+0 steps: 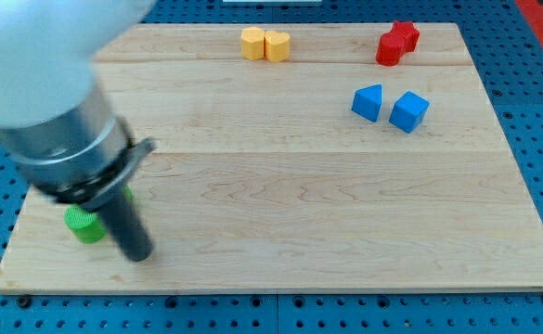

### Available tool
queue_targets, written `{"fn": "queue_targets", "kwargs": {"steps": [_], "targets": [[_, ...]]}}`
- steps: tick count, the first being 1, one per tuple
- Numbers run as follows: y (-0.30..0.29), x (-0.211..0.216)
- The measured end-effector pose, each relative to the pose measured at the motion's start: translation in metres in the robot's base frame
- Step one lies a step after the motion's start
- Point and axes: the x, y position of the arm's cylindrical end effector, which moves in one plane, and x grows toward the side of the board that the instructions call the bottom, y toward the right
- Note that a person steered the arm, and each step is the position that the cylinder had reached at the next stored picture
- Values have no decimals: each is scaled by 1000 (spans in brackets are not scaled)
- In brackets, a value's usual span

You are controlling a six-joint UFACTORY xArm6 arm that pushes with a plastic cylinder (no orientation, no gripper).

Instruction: Push the green blocks slightly to the right

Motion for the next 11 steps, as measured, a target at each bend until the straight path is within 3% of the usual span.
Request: {"fn": "queue_targets", "kwargs": {"steps": [1, 2, 3, 4, 5, 7, 9, 10, 11], "targets": [[9, -33], [1, 37], [-33, 50], [-156, 46], [-170, 21], [-150, -14], [-173, -9], [-104, -6], [-75, -18]]}}
